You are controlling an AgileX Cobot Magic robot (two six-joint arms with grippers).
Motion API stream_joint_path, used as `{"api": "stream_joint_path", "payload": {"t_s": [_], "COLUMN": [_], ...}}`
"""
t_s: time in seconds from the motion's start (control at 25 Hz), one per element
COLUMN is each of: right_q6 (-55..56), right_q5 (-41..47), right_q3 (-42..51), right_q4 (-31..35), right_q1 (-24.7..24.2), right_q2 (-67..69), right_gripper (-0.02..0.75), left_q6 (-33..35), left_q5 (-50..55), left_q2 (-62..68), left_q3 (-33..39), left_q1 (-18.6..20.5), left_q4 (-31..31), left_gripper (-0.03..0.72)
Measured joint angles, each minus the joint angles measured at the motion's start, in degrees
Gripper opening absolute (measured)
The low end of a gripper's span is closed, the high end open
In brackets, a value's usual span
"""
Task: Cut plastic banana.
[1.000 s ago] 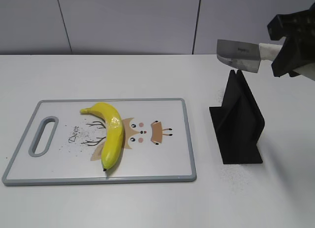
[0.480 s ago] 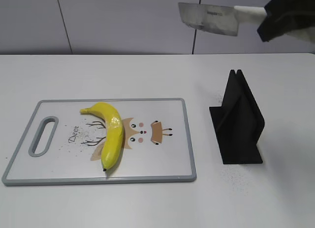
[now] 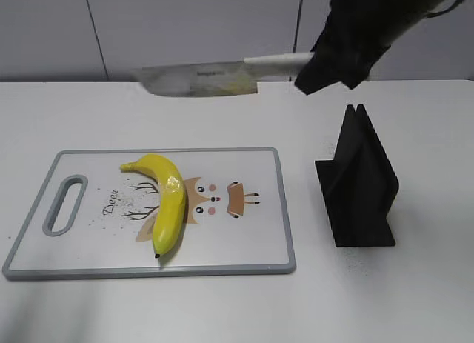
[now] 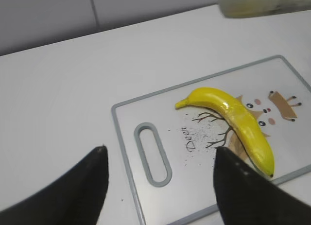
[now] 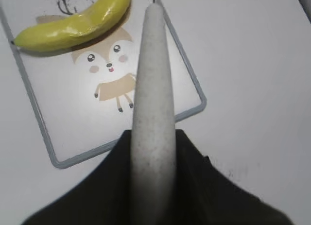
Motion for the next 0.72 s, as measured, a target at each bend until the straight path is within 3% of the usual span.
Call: {"api": "stream_joint_path", "payload": {"t_s": [0.32, 0.52, 0.72], "right_q6": [-25.4, -33.1, -34.7], "right_q5": [6.1, 6.8, 7.6], "right_q3": [-0.1, -0.5, -0.5], "right_q4": [14.7, 21.5, 22.6], "right_q1": [0.0, 0.0, 0.0], "right_q2": [6.8, 9.4, 10.4], "right_gripper": [0.164, 0.164, 0.164], "left_q6": [34.8, 41.3, 43.4], "left_q5": [10.5, 17.3, 15.5], "left_q2": [23.1, 33.4, 39.1], "left_q3": [-15.1, -21.6, -23.0], "left_q1": [0.0, -0.9, -6.6], "left_q4": [-14.6, -16.2, -12.9], "left_gripper": [0.661, 0.656, 0.649]}}
